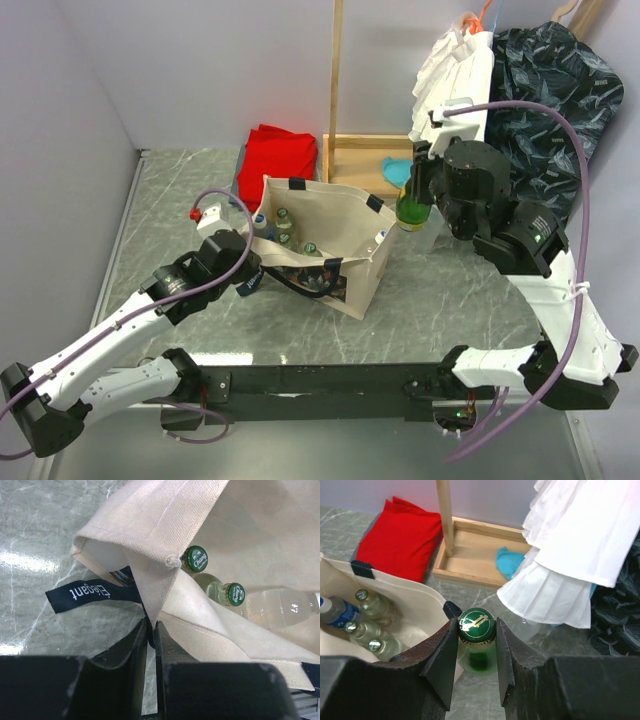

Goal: Take the beverage out of the canvas bag
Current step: Place the drink at the center of the board.

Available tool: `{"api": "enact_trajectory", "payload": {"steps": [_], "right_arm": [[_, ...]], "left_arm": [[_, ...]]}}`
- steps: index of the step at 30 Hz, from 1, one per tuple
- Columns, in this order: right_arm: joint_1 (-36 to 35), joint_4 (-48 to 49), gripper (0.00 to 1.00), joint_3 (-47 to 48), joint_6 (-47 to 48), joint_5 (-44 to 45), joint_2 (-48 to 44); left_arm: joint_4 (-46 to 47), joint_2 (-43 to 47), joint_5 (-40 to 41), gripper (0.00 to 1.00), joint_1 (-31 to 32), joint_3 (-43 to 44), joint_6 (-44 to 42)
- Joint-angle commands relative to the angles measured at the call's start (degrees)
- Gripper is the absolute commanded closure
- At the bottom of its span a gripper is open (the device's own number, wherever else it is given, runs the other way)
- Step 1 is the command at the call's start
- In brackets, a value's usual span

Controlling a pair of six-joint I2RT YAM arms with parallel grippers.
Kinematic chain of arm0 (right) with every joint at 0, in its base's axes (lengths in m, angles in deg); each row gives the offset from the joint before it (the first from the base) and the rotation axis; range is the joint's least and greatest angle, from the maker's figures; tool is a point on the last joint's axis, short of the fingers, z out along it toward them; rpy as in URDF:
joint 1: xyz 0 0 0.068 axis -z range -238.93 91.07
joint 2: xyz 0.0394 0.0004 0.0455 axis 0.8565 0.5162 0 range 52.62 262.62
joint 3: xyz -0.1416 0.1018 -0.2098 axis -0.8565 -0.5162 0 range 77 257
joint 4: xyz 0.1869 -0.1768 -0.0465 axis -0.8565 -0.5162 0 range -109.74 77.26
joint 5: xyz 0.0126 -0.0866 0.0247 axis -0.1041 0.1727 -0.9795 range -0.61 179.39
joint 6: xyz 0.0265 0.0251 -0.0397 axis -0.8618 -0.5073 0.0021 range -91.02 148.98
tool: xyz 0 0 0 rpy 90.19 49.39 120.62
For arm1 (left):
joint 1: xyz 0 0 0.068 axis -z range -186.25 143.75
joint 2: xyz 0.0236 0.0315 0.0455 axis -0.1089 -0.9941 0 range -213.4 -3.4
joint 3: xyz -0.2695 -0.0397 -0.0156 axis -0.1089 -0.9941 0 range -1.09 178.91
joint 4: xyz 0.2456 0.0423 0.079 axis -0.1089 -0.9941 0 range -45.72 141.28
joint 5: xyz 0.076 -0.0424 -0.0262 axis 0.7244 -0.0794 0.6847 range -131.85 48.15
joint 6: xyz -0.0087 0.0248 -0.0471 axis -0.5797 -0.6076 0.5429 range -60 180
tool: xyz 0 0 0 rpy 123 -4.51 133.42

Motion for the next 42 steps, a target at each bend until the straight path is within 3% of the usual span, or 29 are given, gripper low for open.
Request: {"api": "enact_trajectory", "payload": {"steps": [1, 9, 14, 28, 42], "right_arm": [[-0.2, 10.8, 1.0, -0.4, 0.0, 5.5, -4.5], [2.9, 10.5, 1.0, -3.8, -2.8, 5.5, -6.0], [12.2, 11.5, 1.0, -8.7, -5.4, -2.2, -8.5], [23.4, 14.1, 1.0, -20.5, -7.3, -9.6, -12.6], [25.4, 22.3, 1.0, -32.9, -9.5, -14.2, -13.6]], "left_arm": [[0.7, 0.1, -1.5, 0.85, 0.1, 1.3, -1.6], [0.9, -0.2, -1.9, 0.85, 0.0, 1.0, -1.6], [0.6, 0.2, -1.5, 0.84, 0.1, 0.9, -1.7], [1.0, -0.8, -1.8, 0.84, 0.1, 0.8, -2.0], [1.1, -0.4, -1.6, 0.84, 0.1, 0.3, -1.8]]}}
